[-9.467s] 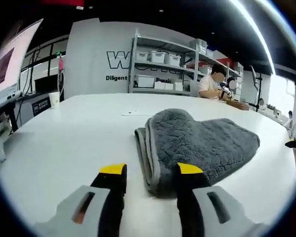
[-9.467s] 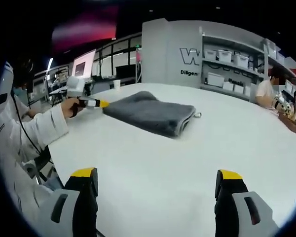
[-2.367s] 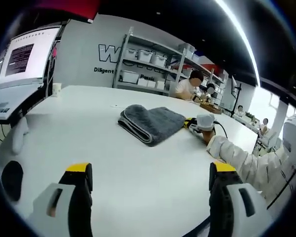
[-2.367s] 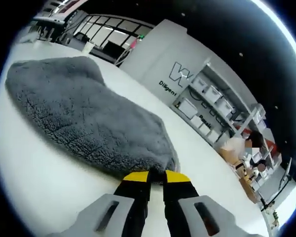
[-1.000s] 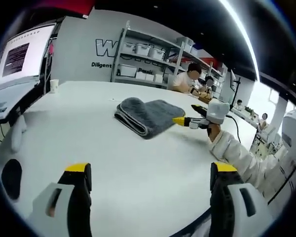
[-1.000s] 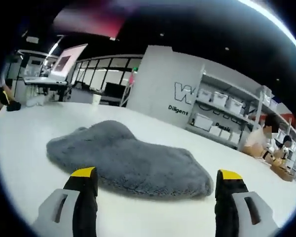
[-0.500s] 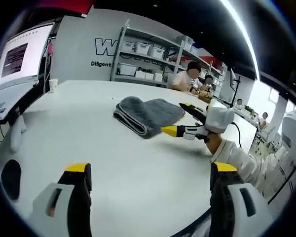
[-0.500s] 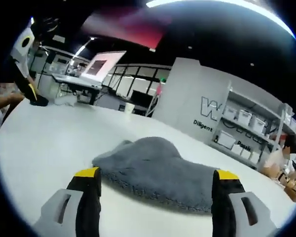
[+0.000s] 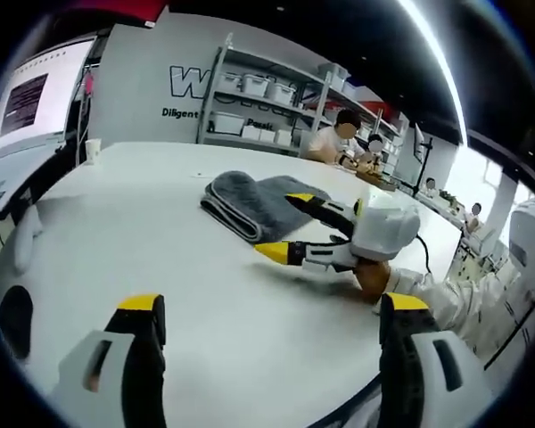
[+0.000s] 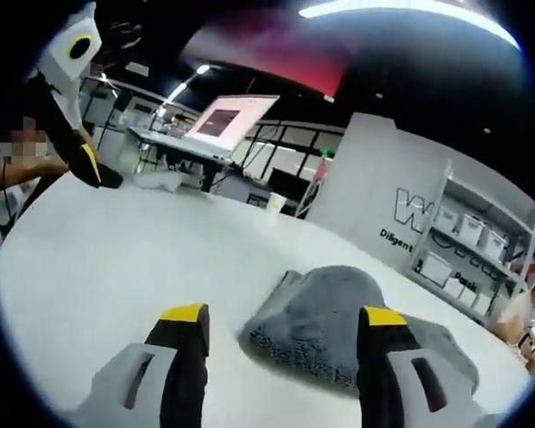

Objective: Open the folded towel by lifting each exposed corner and separating the folded layers until the towel lies flat within the target outline without major curled edges

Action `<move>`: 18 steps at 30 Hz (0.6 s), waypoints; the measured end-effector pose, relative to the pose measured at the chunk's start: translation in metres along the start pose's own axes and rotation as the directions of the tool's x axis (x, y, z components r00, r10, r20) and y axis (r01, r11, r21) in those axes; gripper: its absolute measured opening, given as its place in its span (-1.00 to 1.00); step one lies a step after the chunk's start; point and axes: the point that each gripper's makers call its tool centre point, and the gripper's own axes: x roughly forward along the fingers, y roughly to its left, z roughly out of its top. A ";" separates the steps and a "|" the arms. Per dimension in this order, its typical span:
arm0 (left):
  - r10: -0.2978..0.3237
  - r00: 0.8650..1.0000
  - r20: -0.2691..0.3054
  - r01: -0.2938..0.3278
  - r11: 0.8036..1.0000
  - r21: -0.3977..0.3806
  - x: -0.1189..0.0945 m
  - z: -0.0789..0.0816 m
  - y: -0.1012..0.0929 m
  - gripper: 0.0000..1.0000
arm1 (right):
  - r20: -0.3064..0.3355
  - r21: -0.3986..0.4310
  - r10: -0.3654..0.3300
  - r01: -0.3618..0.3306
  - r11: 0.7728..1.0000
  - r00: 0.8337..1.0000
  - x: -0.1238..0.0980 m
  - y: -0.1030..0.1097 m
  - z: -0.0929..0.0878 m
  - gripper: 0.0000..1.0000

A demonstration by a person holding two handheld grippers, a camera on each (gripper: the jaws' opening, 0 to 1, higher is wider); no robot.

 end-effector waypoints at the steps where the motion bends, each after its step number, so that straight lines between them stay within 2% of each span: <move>1: -0.001 1.000 -0.001 0.001 1.000 -0.001 0.000 0.000 0.000 0.97 | -0.005 0.004 0.006 -0.006 1.000 1.000 0.002 0.002 0.000 0.11; 5: 0.004 1.000 -0.001 -0.004 1.000 -0.003 -0.001 -0.001 0.002 0.96 | -0.039 0.012 0.012 -0.011 1.000 0.999 0.008 0.006 -0.006 -0.07; 8: 0.006 1.000 -0.001 -0.006 1.000 -0.003 -0.002 0.000 0.003 0.96 | -0.052 0.002 0.021 -0.021 1.000 0.998 0.012 0.009 -0.007 -0.34; 12: 0.011 1.000 0.001 -0.011 1.000 0.001 -0.002 0.001 0.004 0.94 | -0.059 0.019 0.022 -0.021 1.000 0.998 0.017 0.010 -0.007 -0.35; 15: 0.008 1.000 0.005 -0.008 1.000 -0.002 -0.003 0.001 0.004 0.93 | -0.086 0.023 0.050 -0.048 0.999 0.995 0.020 0.016 -0.014 -0.52; 18: 0.010 1.000 0.004 -0.010 1.000 -0.001 -0.003 0.001 0.004 0.93 | -0.105 0.016 0.055 -0.053 0.998 0.993 0.021 0.017 -0.018 -0.55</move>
